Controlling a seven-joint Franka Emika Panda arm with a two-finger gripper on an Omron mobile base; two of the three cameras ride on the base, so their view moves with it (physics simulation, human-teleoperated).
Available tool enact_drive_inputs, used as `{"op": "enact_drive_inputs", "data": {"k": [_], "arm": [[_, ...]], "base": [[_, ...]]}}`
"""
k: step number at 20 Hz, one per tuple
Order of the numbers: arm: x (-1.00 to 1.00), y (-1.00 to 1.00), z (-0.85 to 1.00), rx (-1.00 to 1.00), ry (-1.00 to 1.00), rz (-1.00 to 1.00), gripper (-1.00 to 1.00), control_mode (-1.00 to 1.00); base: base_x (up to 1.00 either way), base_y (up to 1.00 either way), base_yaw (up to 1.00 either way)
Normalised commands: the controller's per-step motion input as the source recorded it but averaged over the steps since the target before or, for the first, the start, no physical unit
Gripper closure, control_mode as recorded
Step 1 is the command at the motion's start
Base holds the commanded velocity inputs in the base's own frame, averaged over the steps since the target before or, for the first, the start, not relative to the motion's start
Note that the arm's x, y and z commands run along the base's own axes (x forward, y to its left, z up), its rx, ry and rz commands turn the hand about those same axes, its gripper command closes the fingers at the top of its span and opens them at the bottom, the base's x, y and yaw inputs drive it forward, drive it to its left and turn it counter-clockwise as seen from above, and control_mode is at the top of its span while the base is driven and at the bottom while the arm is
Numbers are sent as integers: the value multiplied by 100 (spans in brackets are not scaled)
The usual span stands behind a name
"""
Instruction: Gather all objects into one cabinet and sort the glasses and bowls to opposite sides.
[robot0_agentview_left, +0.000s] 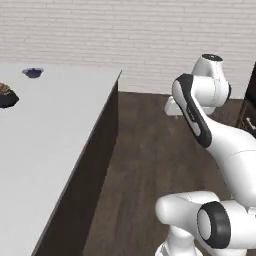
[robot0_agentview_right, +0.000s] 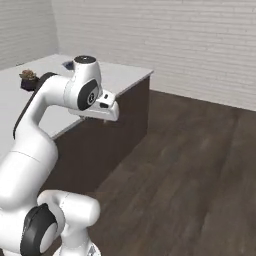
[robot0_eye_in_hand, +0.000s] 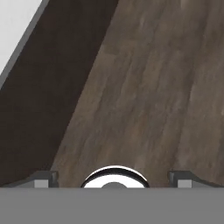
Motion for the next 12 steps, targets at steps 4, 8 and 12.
{"op": "enact_drive_inputs", "data": {"k": [4, 8, 12], "arm": [[0, 0, 0, 0, 0, 0, -100, 100], [0, 0, 0, 0, 0, 0, -100, 100], [0, 0, 0, 0, 0, 0, -100, 100]], "base": [[-29, 0, 100], [-32, 2, 100], [-31, 31, 96]]}}
